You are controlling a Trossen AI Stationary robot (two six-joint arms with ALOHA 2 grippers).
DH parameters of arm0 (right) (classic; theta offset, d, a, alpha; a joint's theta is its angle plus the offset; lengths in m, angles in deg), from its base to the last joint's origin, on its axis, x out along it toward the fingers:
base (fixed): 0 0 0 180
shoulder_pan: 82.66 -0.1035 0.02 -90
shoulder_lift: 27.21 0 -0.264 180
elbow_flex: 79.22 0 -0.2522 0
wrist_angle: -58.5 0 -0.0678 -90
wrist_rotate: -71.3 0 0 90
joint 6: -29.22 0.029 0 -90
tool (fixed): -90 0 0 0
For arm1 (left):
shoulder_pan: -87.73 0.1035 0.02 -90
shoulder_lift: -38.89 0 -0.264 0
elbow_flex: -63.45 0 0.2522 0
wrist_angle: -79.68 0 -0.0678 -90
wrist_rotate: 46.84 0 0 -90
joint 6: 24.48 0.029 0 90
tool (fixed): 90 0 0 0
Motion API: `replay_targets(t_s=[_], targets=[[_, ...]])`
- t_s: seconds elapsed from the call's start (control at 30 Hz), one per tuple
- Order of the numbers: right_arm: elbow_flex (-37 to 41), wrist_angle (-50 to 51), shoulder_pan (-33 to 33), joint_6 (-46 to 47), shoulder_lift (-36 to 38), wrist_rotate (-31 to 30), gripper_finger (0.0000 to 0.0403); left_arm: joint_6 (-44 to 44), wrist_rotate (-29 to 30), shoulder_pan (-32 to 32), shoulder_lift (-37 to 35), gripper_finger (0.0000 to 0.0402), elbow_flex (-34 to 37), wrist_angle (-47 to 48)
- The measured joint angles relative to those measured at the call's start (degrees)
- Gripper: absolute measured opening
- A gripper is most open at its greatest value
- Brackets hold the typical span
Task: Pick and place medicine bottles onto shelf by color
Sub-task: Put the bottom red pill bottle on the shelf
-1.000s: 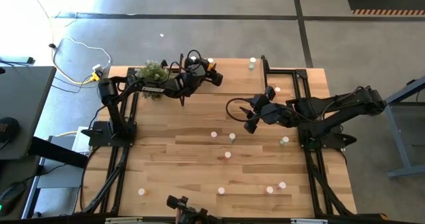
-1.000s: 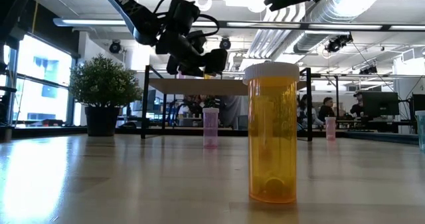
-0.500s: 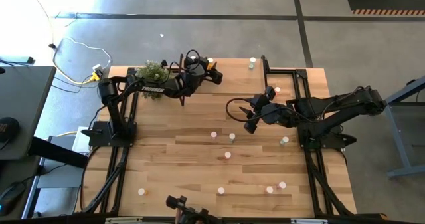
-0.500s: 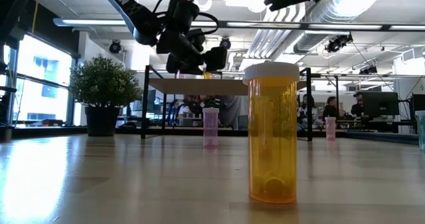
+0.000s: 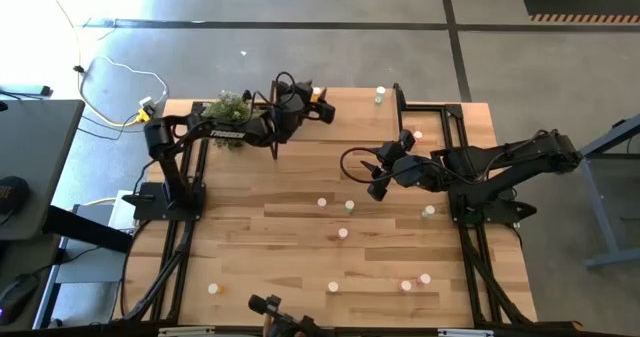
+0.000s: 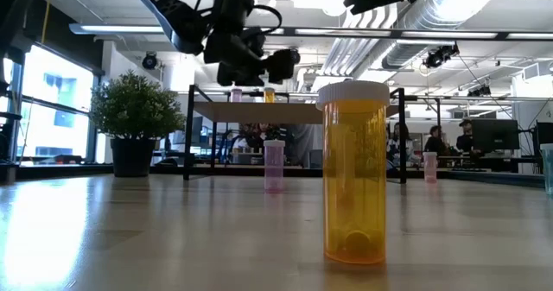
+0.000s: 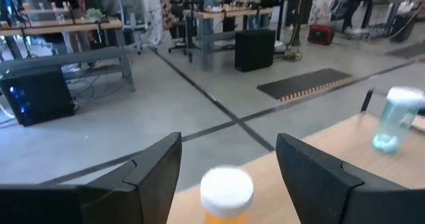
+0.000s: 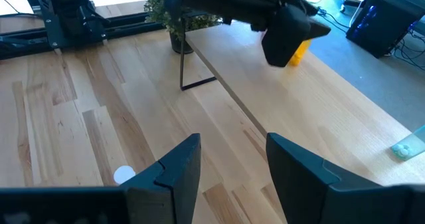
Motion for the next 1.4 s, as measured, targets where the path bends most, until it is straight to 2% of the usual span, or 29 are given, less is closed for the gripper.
replay_targets(t_s=[0.27, 0.43, 0.57, 0.83, 1.0, 1.2, 1.4], targets=[[0.0, 0.0, 0.0, 0.0, 0.0, 0.1, 0.0163, 0.3, -4.3, -0.2, -2.7, 0.0237, 0.0, -0.3], [0.0, 0.0, 0.0, 0.1, 0.0, 3.8, 0.0163, 2.5, -7.6, -1.7, -5.0, 0.0237, 0.0, 0.1], [0.0, 1.1, -0.4, 1.9, 0.0, 6.0, 0.0163, 7.4, -8.8, -4.8, -8.3, 0.0237, 0.0, 2.8], [0.0, 7.6, -4.0, 10.1, -0.8, 4.6, 0.0163, 14.3, -9.9, -12.9, -16.4, 0.0237, 0.0, 11.4], [0.0, 10.0, -7.2, 14.5, -1.8, 4.3, 0.0163, 10.9, -11.1, -16.2, -21.2, 0.0236, 1.7, 21.5], [0.0, 18.4, -11.1, 24.8, -2.6, 1.3, 0.0163, 4.2, -12.3, -20.0, -26.8, 0.0236, 10.3, 21.0], [0.0, 23.7, -15.1, 37.0, -2.9, 2.3, 0.0163, 2.2, -11.3, -25.2, -30.9, 0.0236, 15.0, 21.6]])
